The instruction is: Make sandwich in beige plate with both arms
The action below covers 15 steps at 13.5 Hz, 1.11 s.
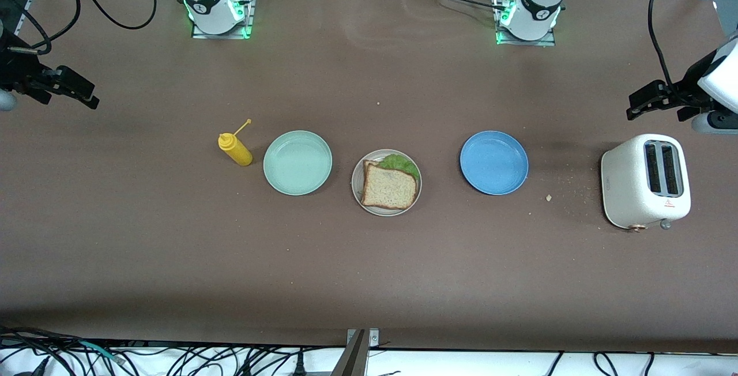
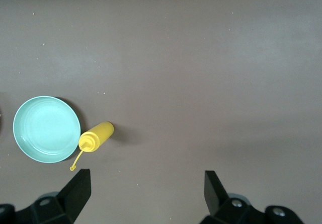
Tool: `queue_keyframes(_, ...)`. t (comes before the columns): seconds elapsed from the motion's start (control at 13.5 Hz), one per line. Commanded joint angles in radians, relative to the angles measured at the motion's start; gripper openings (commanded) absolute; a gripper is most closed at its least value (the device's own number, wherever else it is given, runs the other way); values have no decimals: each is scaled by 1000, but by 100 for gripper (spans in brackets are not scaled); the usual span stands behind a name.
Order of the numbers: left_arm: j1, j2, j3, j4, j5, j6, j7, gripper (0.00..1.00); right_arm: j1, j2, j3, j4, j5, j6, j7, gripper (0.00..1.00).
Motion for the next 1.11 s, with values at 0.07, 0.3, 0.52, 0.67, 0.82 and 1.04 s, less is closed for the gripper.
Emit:
queue_keyframes(0.07,3,-29,-8,-27,8,14,2,100,-8,20,2,28,15,-41,-14,100)
queue_keyframes(0.3,3,-29,-6,-26,8,10,-6,100,-8,21,4,30,13,-42,-15,100)
queue_keyframes(0.52,1,-17,-8,-23,8,-19,-12,100,-5,21,4,28,13,-42,-15,100)
queue_keyframes(0.67,-2,-11,-8,-18,8,-18,-13,100,-7,23,2,28,15,-42,-15,100)
queue_keyframes(0.82,-2,-6,-8,-15,2,-9,-13,100,-7,23,4,28,15,-42,-15,100)
queue_keyframes(1.04,6,-1,-8,-13,0,4,-13,100,-7,23,4,28,15,-42,-15,100)
